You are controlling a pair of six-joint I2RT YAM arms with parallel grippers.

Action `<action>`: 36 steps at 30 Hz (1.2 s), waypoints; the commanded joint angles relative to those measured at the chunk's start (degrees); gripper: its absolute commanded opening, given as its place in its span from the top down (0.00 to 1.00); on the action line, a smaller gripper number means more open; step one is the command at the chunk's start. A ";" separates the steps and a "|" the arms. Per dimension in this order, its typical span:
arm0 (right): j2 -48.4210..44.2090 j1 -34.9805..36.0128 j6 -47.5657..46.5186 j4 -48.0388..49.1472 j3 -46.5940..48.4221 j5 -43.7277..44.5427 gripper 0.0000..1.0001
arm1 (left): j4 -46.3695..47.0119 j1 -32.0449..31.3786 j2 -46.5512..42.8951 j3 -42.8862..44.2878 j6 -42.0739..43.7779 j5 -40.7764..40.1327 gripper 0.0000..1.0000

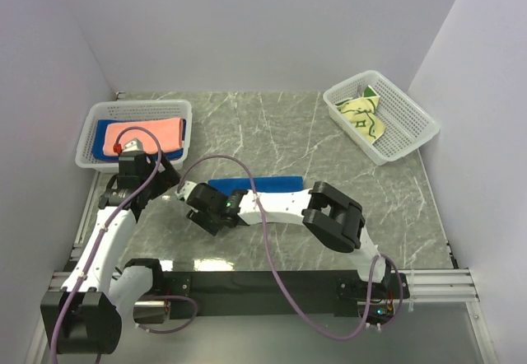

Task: Fold and stack the towels
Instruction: Neatly place the folded towel into the bin

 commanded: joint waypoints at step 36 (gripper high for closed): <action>-22.45 -6.37 10.18 37.39 -30.49 -6.87 1.00 | 11.43 -6.29 2.22 -8.84 -16.50 22.13 0.01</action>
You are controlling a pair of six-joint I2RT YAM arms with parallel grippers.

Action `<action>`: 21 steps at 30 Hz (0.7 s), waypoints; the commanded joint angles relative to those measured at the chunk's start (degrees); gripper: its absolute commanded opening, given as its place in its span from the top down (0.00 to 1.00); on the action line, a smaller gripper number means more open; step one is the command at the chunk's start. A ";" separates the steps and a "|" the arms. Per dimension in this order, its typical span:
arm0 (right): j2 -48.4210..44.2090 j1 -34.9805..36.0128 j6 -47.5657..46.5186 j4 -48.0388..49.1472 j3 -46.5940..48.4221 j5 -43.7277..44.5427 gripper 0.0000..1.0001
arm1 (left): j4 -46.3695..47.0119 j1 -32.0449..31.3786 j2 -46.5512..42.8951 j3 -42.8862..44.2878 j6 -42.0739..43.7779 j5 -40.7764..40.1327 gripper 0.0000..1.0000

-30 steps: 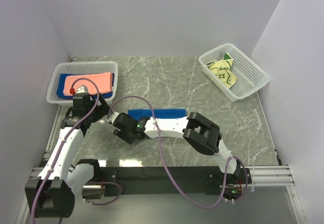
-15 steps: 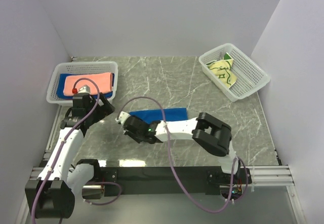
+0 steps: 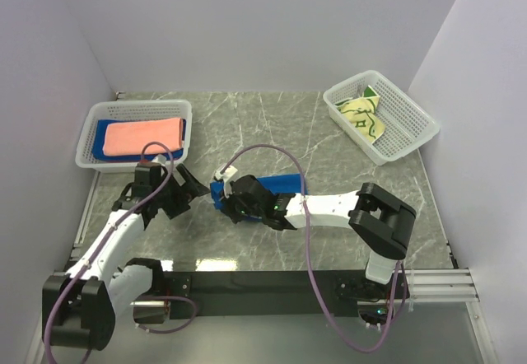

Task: Fold and stack the towels
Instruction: Neatly place the folded towel into the bin

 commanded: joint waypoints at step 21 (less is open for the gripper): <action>0.14 -0.05 2.82 8.40 -0.90 -4.70 1.00 | 25.64 -10.71 16.73 -6.71 -19.72 -2.93 0.12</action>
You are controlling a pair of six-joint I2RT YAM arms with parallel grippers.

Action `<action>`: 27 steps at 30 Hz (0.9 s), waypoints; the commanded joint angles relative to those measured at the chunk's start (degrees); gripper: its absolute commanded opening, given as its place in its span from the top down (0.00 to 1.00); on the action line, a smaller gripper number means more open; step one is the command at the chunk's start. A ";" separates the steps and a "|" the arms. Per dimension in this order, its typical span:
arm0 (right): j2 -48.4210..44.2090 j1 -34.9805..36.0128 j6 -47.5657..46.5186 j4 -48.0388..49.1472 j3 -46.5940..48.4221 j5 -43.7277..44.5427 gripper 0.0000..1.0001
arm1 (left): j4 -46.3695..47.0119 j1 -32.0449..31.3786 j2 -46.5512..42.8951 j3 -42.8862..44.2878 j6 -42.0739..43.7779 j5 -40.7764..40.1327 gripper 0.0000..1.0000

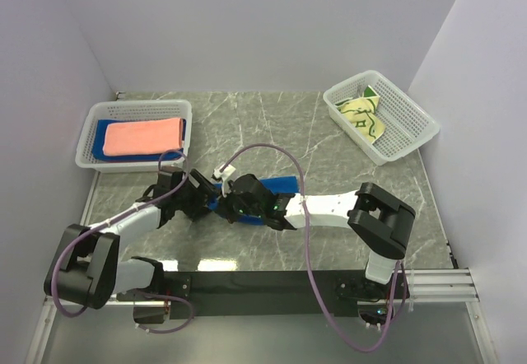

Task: Fold and stack the towels
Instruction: Neatly place the folded towel into the bin

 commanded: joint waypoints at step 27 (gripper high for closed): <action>-11.26 -0.33 1.95 -0.63 -9.50 5.80 0.21 | -16.44 -3.47 3.87 22.20 21.68 -13.39 0.99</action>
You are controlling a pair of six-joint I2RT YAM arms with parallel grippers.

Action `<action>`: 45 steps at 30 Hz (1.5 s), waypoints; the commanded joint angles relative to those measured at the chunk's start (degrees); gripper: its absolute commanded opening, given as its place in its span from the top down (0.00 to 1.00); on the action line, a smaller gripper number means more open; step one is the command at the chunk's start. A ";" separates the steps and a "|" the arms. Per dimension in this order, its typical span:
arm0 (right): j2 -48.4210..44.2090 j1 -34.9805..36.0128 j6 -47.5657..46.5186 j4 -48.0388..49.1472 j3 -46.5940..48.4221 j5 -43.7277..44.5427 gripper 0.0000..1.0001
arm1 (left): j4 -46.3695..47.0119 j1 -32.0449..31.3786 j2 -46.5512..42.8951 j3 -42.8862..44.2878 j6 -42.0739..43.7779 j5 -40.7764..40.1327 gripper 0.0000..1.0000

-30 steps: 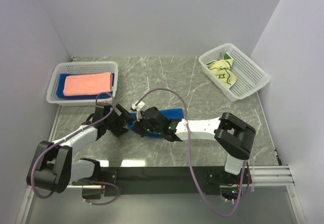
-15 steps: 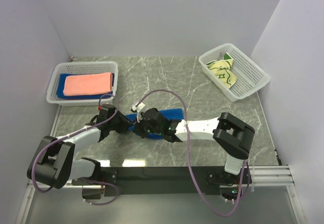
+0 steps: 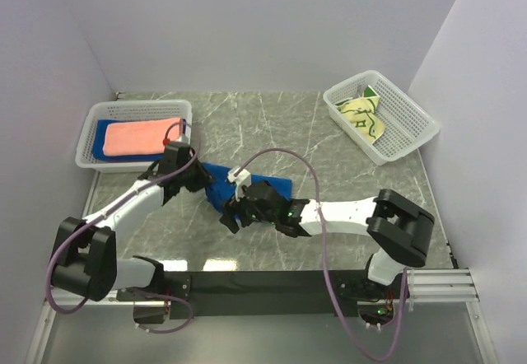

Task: Fold and stack the towels
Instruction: Neatly place the folded towel into the bin

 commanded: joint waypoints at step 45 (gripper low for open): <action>-30.78 -0.29 0.66 -28.61 -8.81 13.59 0.05 | -36.54 17.49 27.67 70.48 43.73 -34.25 0.99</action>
